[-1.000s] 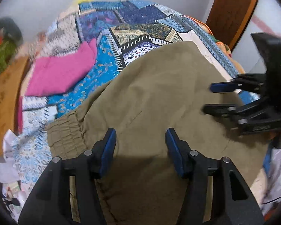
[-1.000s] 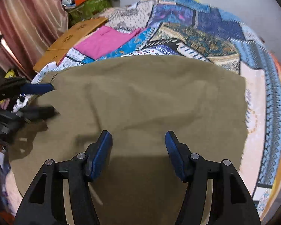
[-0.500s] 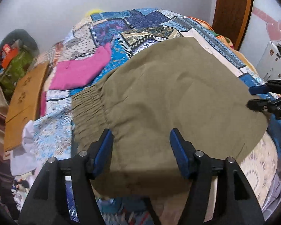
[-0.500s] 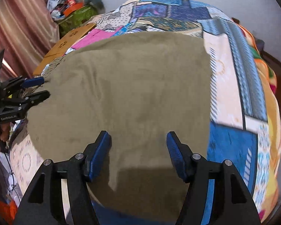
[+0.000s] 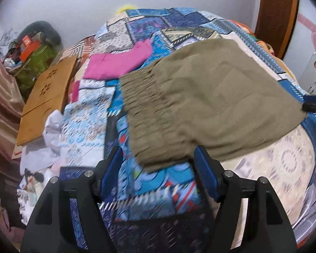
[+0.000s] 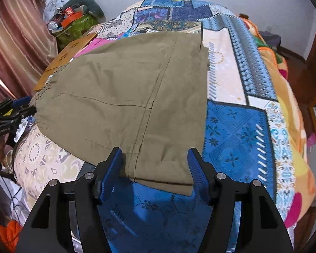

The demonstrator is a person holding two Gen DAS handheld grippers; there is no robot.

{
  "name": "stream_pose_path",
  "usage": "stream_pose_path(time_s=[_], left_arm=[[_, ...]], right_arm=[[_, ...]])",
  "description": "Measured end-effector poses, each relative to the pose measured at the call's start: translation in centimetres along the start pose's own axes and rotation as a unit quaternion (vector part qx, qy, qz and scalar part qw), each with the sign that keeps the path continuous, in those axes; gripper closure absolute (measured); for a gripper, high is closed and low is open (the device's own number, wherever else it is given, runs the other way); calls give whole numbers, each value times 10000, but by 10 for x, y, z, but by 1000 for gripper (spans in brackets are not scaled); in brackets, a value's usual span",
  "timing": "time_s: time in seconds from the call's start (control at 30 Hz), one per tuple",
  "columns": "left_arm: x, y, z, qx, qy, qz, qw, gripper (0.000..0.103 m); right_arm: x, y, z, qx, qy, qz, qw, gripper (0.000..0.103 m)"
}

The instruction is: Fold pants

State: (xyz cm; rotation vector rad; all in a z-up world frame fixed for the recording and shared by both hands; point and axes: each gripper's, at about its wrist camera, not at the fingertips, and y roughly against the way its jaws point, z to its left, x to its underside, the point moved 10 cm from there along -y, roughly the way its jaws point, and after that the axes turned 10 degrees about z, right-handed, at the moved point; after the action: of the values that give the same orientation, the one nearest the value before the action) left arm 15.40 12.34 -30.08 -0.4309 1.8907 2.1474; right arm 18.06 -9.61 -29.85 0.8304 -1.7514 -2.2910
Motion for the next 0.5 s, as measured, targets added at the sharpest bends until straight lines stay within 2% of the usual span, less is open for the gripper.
stream_pose_path(time_s=[0.1, 0.17, 0.33, 0.5], left_arm=[[11, 1, 18, -195, 198, 77, 9996, 32], [14, 7, 29, -83, 451, 46, 9989, 32], [12, 28, 41, 804, 1286, -128, 9883, 30], [9, 34, 19, 1518, 1463, -107, 9775, 29]], right_arm=[[-9, 11, 2, 22, -28, -183, 9998, 43], [-17, 20, 7, 13, -10, -369, 9993, 43], [-44, 40, 35, -30, 211, -837, 9963, 41], [-71, 35, 73, -196, 483, -1094, 9926, 39]])
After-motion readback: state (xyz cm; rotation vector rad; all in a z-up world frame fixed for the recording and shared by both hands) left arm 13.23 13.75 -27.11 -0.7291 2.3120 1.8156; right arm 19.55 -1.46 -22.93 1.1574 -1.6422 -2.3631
